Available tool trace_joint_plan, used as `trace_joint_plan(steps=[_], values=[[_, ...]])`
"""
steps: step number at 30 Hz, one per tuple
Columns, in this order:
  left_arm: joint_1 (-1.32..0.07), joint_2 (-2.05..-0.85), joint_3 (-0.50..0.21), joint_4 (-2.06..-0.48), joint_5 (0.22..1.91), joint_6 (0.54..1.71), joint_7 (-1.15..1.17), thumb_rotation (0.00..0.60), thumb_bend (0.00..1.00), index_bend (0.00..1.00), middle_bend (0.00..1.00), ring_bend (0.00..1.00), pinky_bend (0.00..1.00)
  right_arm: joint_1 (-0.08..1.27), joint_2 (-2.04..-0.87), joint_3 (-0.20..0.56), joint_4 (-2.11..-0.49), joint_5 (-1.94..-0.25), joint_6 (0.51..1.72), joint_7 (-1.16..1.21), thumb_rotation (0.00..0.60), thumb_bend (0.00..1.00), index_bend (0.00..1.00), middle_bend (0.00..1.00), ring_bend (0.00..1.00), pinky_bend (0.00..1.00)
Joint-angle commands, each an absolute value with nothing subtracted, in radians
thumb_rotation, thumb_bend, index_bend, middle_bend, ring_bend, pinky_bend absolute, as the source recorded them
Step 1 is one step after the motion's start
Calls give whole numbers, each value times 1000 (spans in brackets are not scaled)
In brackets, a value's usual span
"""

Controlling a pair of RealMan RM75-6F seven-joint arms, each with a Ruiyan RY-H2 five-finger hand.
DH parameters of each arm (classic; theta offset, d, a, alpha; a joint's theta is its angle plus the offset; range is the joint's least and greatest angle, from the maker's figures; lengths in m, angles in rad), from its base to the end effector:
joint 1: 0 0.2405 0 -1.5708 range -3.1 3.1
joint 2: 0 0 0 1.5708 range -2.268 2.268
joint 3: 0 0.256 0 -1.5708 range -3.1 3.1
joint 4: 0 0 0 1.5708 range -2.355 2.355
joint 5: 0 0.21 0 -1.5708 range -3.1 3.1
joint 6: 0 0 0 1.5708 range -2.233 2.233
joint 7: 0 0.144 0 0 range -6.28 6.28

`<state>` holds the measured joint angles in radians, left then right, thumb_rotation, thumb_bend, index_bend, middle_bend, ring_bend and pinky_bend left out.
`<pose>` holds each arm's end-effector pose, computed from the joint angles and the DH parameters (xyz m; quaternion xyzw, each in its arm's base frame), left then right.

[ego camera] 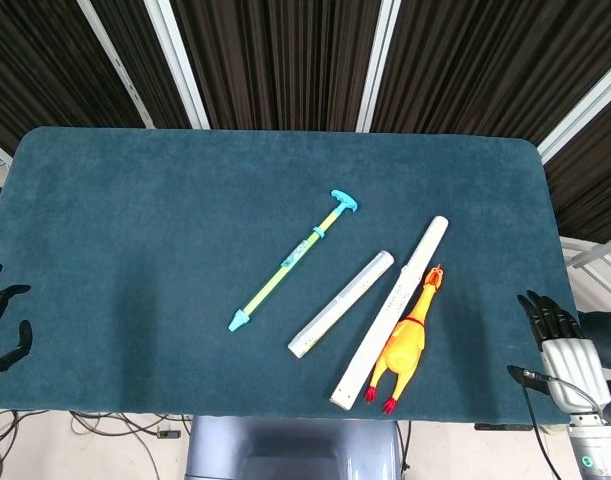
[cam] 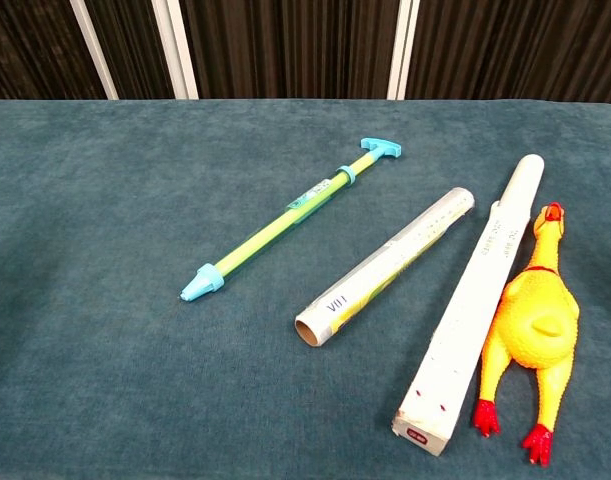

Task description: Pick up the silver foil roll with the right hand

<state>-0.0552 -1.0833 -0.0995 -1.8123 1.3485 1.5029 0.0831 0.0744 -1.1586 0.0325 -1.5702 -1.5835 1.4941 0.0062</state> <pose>-0.2940 0.1779 0.1682 -0.5212 -0.4376 -0.3940 0.6178 -0.3076 -0.1740 0.1442 0.6173 -0.3764 0.3990 0.5639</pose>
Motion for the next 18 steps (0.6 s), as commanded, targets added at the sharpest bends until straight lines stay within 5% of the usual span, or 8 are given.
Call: trace_joint_plan(steps=[1,9,18], values=[[-57,-1083,-99,-1812,1349,1499,81,600,527,245,0,0,0,148,-1092,43,-1607,-1585,1388,26,600,161,28,100,89,176],[-55,-1084,-101,-1817,1343,1503,80,600,526,244,0,0,0,365,-1051,130,-1685,-1542,1119,58,600,161,76,141,97,175],[-56,-1082,-109,-1822,1312,1492,78,600,526,243,0,0,0,552,-1175,191,-1639,-1441,910,-47,600,162,135,166,126,175]])
